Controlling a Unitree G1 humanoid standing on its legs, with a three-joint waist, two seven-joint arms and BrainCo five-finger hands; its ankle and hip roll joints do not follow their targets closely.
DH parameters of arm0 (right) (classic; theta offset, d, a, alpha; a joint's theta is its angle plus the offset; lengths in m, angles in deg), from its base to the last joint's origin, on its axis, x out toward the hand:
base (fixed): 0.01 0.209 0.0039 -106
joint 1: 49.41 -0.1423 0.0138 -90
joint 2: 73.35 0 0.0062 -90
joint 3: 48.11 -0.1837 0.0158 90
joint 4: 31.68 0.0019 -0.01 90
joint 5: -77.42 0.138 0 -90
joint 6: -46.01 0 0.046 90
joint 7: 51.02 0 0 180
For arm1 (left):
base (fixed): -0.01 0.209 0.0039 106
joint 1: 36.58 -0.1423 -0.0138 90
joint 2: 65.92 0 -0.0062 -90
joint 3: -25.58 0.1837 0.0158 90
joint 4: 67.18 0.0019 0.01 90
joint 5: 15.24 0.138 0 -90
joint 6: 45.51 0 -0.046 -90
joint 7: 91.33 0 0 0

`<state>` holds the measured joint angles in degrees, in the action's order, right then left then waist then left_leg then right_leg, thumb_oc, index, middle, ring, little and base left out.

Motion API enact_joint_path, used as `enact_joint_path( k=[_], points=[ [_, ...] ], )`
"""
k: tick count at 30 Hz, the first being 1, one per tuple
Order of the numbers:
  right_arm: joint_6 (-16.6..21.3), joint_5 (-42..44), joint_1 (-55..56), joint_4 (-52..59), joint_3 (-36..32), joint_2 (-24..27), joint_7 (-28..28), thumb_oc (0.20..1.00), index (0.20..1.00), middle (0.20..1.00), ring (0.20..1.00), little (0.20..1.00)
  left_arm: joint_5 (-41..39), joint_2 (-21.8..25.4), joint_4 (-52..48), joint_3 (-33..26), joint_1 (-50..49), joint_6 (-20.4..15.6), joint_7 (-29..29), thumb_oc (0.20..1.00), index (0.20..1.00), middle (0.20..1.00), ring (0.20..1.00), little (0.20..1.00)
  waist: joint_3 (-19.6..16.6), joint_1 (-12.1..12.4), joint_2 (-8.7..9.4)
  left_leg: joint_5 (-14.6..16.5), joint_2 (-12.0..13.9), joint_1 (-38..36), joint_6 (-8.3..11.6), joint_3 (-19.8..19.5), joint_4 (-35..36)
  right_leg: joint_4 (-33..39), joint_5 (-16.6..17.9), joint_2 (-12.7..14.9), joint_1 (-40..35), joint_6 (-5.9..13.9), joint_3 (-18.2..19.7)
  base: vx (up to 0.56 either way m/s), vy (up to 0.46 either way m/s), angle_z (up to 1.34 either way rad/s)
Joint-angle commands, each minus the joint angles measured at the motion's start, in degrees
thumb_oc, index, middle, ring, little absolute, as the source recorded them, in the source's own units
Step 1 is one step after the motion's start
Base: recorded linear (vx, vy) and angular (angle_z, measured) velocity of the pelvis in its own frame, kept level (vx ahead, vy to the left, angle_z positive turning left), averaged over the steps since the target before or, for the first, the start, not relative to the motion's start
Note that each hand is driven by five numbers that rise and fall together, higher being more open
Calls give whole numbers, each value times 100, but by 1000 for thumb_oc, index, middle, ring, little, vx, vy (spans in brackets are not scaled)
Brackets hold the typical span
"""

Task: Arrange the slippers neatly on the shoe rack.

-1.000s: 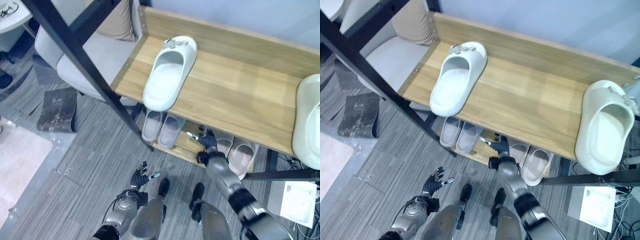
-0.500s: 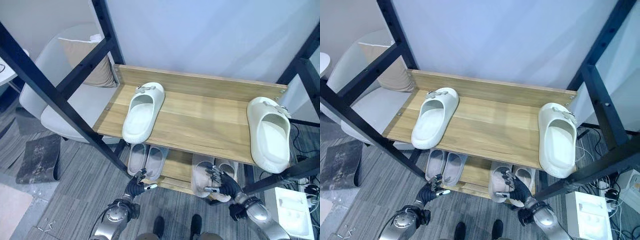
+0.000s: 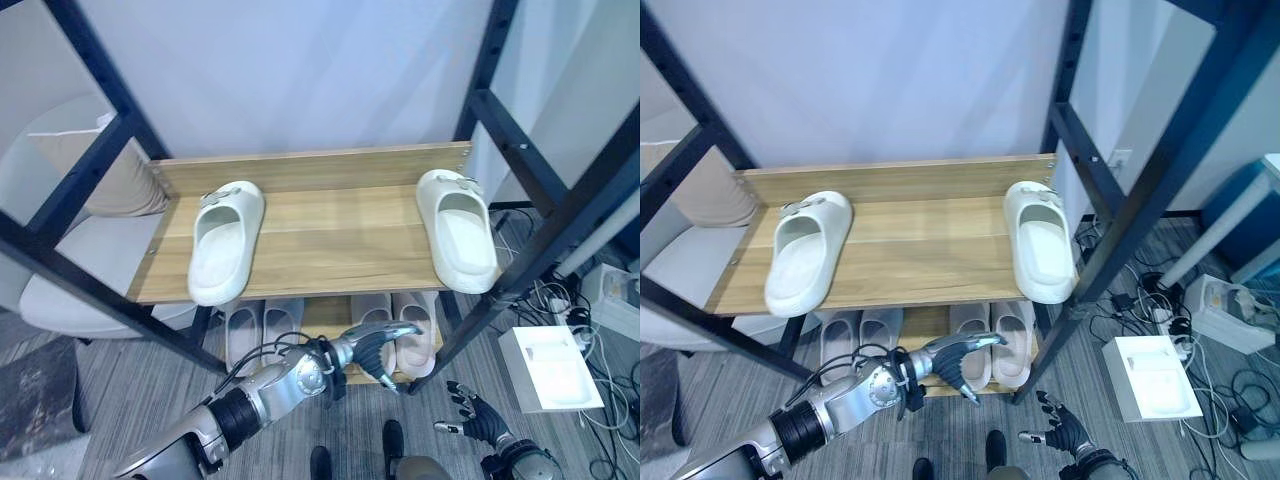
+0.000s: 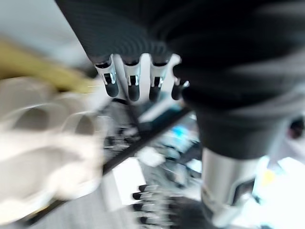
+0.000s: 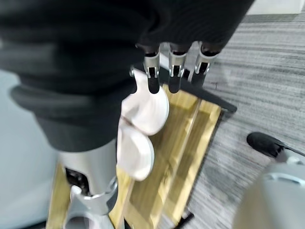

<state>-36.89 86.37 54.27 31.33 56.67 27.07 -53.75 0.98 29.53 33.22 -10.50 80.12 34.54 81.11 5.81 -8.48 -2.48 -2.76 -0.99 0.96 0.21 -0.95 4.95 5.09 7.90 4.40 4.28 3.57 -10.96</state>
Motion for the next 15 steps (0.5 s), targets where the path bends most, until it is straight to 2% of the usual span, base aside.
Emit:
enact_joint_path(
  k=[1,3,4,5,6,7,9,10,11,12,13,14,15],
  points=[
    [220,251,-382,94,-292,78,105,1000,1000,1000,1000,1000,-934,142,-785,-117,763,-432,-422,1000,1000,1000,1000,1000,88,-5,111,362,-94,-178,115,-21,5,-22,-641,157,-431,503,11,0,0,0],
    [201,291,-388,129,-307,109,70,1000,1000,1000,1000,1000,-1807,287,-1463,-226,980,-412,-556,1000,1000,1000,1000,1000,59,-27,101,370,-95,-187,121,13,5,-9,-623,161,-430,516,30,0,0,0],
    [183,263,-356,199,-277,126,29,1000,1000,1000,1000,1000,-2707,385,-1979,-488,1039,-420,-570,1000,1000,1000,1000,1000,30,-10,104,371,-94,-199,125,39,5,-9,-624,163,-438,516,45,18,-5,-5],
    [162,243,-345,225,-251,111,13,1000,1000,1000,1000,1000,-3067,395,-2167,-606,1023,-397,-575,1000,1000,1000,1000,1000,24,4,108,372,-88,-214,126,39,5,-9,-628,163,-444,511,62,42,-12,-8],
    [161,243,-342,225,-247,112,13,1000,1000,1000,1000,1000,-3074,402,-2178,-611,1015,-389,-578,1000,1000,1000,1000,1000,20,6,102,423,-78,-242,130,39,5,-9,-671,153,-470,516,65,37,-19,-8],
    [153,202,-316,266,-231,74,14,1000,1000,1000,1000,1000,-3396,374,-2316,-867,975,-455,-423,1000,1000,1000,1000,1000,6,37,113,424,-74,-258,133,38,5,-9,-675,150,-487,513,65,41,-16,-4],
    [138,149,-267,294,-200,21,10,1000,1000,1000,1000,1000,-3562,352,-2441,-1143,894,-489,-259,1000,1000,1000,1000,1000,-14,72,124,427,-67,-287,142,40,5,-9,-686,146,-520,506,65,13,-29,-6],
    [137,94,-181,353,-218,-59,35,1000,1000,1000,1000,1000,-3571,369,-2603,-1661,794,-619,142,1000,1000,1000,1000,1000,-27,140,144,420,-70,-305,156,17,5,-9,-703,136,-563,496,43,6,-33,-8],
    [137,93,-180,353,-214,-57,36,1000,1000,1000,1000,1000,-3570,372,-2612,-1665,787,-614,144,1000,1000,1000,1000,1000,-26,135,144,421,-70,-308,156,16,5,-9,-704,136,-567,496,42,5,-45,-6],
    [107,57,-108,365,-234,-158,52,1000,1000,1000,1000,1000,-3464,356,-2636,-2094,694,-651,492,1000,1000,1000,1000,1000,-41,190,160,422,-69,-322,166,-5,5,-9,-719,137,-600,490,14,0,0,0],
    [105,56,-107,367,-228,-154,53,1000,1000,1000,1000,1000,-3458,360,-2651,-2101,682,-643,498,1000,1000,1000,1000,1000,-40,182,158,424,-69,-326,166,-8,5,-9,-721,137,-605,490,11,13,-44,1],
    [98,56,-77,372,-276,-254,96,1000,1000,1000,1000,1000,-3095,465,-2602,-2649,600,-671,967,1000,1000,1000,1000,1000,-48,258,167,417,-63,-344,172,-42,5,-9,-745,129,-653,476,-22,13,-24,4],
    [99,56,-78,371,-272,-252,96,1000,1000,1000,1000,1000,-3094,468,-2613,-2655,591,-664,966,1000,1000,1000,1000,1000,-46,253,166,420,-62,-350,172,-44,5,-9,-748,129,-659,476,-24,19,-38,3]
  ],
)
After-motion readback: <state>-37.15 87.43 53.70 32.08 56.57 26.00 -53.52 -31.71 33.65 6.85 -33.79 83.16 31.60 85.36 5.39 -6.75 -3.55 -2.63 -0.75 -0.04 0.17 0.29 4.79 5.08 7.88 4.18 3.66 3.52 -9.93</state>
